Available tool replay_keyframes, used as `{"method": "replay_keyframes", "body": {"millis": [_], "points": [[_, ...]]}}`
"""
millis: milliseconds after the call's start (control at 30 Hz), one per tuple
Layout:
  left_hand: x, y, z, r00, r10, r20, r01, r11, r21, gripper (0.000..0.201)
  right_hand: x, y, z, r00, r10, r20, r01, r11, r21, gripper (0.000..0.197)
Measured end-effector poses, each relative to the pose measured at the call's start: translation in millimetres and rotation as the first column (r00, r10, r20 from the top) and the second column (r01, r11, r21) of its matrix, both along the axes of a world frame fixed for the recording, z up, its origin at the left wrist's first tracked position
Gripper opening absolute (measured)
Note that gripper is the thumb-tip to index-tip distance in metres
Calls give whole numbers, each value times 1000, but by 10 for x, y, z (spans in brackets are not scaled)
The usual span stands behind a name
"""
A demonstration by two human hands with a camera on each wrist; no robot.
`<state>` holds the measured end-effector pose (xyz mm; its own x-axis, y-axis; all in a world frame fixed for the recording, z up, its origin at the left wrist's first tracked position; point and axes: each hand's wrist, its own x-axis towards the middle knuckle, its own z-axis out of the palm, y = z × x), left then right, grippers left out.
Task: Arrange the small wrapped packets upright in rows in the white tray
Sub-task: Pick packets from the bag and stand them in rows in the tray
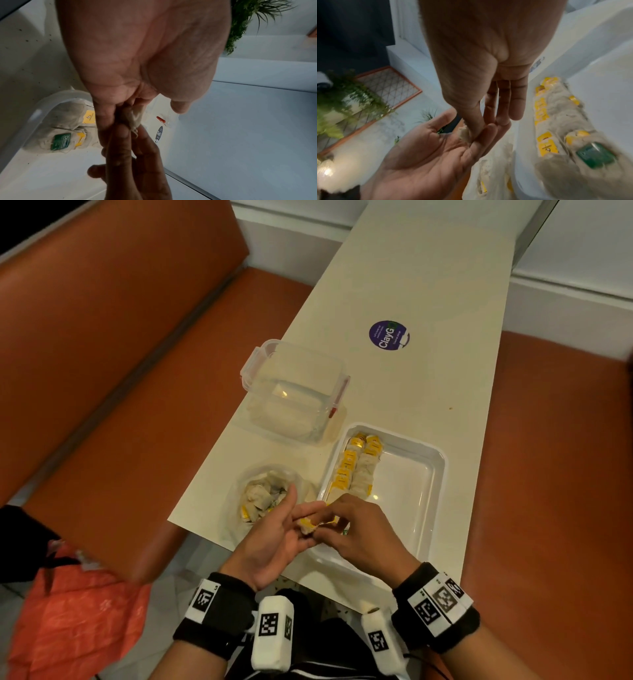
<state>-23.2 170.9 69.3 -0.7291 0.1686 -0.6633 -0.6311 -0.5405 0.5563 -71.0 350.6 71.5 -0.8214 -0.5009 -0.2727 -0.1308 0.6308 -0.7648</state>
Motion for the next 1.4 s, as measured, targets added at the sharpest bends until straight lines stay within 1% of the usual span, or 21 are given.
{"method": "replay_keyframes", "body": {"millis": [67, 167, 233, 300, 367, 433, 567, 633, 733, 833, 900, 967, 1033, 1100, 1133, 1200, 1233, 1267, 1300, 1333, 1400], "points": [[34, -30, -8, 999, -15, -31, 13, 998, -62, 56, -12, 25, 4, 992, -95, 82, 99, 994, -43, 8], [97, -73, -17, 994, -72, -87, 55, 981, -185, 34, -43, 90, 13, 950, -201, 239, 233, 965, -117, 7], [120, -83, -22, 986, -104, -127, 58, 944, -326, 29, -60, 140, 36, 913, -208, 350, 281, 945, -171, 8], [129, -81, -27, 981, -123, -150, 50, 906, -419, 24, -69, 181, 59, 885, -178, 431, 286, 937, -201, 11], [137, -79, -46, 981, -120, -150, 45, 903, -426, 21, -64, 192, 78, 869, -152, 470, 282, 934, -218, 14], [141, -70, -67, 984, -103, -146, 39, 921, -388, 22, -60, 196, 97, 860, -139, 492, 288, 926, -243, 16], [159, -66, -117, 989, -60, -135, 19, 956, -292, 33, -63, 222, 176, 868, -98, 486, 271, 914, -300, 28], [165, -77, -140, 991, -46, -124, 15, 970, -244, 34, -65, 224, 224, 883, -103, 458, 264, 916, -303, 30], [169, -80, -150, 994, -5, -108, -12, 986, -164, 36, -53, 198, 278, 917, -123, 381, 247, 922, -297, 25], [153, -52, -124, 996, 42, -80, -49, 995, -91, 38, -40, 152, 279, 954, -148, 259, 210, 950, -229, 14], [130, -25, -89, 998, 44, -42, -48, 993, -109, 34, -44, 121, 265, 953, -197, 231, 239, 956, -171, 14], [99, -9, -66, 999, 13, -31, -21, 967, -255, 36, -64, 107, 246, 943, -252, 216, 279, 954, -107, 17], [81, -11, -51, 993, -45, -107, -9, 890, -455, 35, -92, 111, 241, 932, -286, 223, 304, 951, -51, 19], [94, -20, -33, 952, -186, -243, -10, 773, -634, 42, -114, 115, 236, 910, -318, 266, 336, 942, -21, 22], [99, -22, -31, 909, -294, -297, -16, 686, -728, 48, -121, 115, 236, 899, -329, 289, 347, 938, -11, 25], [83, 10, -48, 781, -518, -350, -79, 474, -877, 49, -129, 115, 226, 882, -346, 321, 363, 932, 8, 30], [73, 37, -73, 724, -602, -336, -123, 368, -922, 46, -133, 115, 222, 870, -357, 339, 377, 926, 9, 31], [67, 64, -105, 691, -657, -300, -156, 270, -950, 44, -135, 115, 215, 856, -369, 362, 394, 919, 6, 32], [60, 81, -140, 680, -686, -258, -177, 188, -966, 42, -139, 112, 210, 841, -377, 387, 409, 912, 0, 33], [56, 92, -187, 684, -695, -221, -188, 124, -974, 42, -142, 110, 206, 829, -379, 411, 420, 907, -9, 33], [50, 105, -271, 698, -696, -168, -208, 27, -978, 45, -152, 116, 191, 805, -385, 452, 444, 896, -29, 32]]}}
